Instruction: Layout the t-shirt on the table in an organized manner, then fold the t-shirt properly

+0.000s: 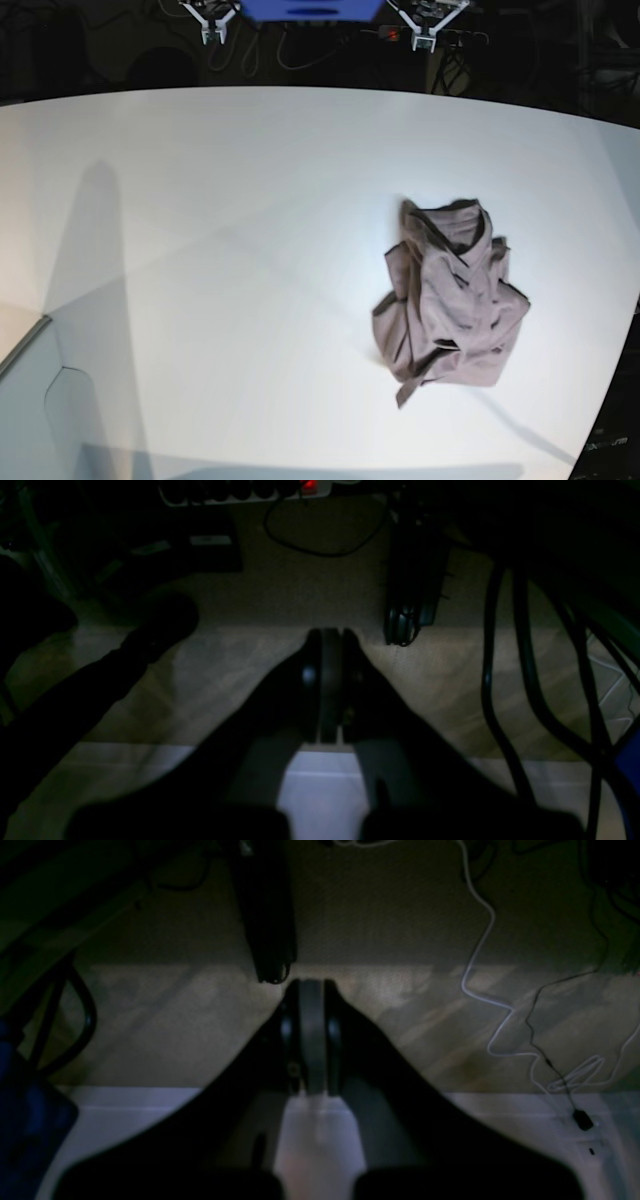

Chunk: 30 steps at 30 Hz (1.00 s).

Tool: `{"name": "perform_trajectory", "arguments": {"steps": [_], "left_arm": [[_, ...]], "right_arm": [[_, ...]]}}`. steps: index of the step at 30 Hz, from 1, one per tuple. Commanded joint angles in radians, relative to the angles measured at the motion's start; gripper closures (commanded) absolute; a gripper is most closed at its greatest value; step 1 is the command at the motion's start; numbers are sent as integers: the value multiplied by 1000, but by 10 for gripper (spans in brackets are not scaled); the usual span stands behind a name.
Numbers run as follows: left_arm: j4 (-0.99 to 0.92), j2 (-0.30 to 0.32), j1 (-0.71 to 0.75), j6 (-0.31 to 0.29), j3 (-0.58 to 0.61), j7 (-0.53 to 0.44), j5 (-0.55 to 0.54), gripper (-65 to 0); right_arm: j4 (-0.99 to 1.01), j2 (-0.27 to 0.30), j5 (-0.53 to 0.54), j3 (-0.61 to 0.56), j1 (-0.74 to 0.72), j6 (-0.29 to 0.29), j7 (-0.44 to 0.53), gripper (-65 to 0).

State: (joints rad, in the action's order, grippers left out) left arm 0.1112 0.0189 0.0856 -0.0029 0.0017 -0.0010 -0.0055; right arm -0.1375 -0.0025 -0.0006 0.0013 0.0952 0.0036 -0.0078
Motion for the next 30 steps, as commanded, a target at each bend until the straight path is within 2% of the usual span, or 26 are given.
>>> {"name": "perform_trajectory", "arguments": {"steps": [1,20,30], "left_arm": [[0,-3,6,1,-1,-3,-1,0],[2,2,24,-1,-2,-6,-1,0],[192,3,141,-1,-2,3,-3,0]], "right_arm": [[-1,2,-3,-1,5,5,-2,0],[-6,2,-3,-1,47,8,-2,0],[-6,16,-3,-1,67,8,1,0]]}}
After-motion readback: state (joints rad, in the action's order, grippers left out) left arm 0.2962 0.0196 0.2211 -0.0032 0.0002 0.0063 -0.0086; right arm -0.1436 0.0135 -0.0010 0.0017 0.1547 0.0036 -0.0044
